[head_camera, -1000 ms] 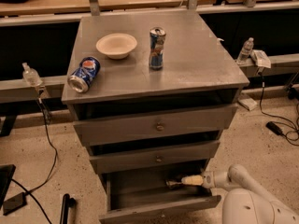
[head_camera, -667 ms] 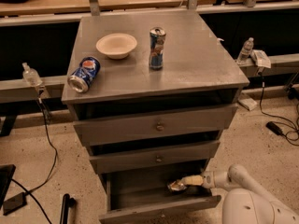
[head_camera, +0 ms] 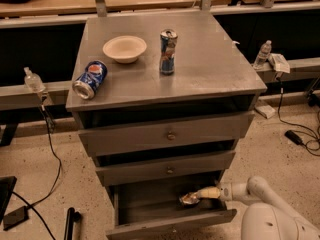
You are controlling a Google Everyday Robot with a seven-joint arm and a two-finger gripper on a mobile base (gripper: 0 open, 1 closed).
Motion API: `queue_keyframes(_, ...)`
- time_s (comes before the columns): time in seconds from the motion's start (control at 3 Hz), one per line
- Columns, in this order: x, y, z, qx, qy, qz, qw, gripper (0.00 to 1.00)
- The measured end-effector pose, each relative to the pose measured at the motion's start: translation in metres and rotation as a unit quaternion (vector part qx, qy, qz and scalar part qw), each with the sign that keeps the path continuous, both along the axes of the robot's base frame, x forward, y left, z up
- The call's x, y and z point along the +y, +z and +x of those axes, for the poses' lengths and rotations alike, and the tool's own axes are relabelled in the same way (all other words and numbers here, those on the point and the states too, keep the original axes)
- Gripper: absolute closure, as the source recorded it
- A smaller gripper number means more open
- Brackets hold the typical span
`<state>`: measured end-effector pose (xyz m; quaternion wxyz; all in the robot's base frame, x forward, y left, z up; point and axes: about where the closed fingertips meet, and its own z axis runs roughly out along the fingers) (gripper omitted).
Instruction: Place orange can into bottom drawer
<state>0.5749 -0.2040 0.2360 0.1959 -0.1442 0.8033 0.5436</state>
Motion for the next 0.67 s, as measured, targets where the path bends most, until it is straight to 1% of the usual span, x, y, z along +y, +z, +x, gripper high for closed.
queue_keyframes(0.33, -0.0076, 0.0150, -0.0026, -0.011, -0.004, 0.027, 0.9996, 0.00)
queue_keyframes(0.67, -0.0082, 0.0179, -0.0033, -0.012, -0.003, 0.033, 0.9994, 0.00)
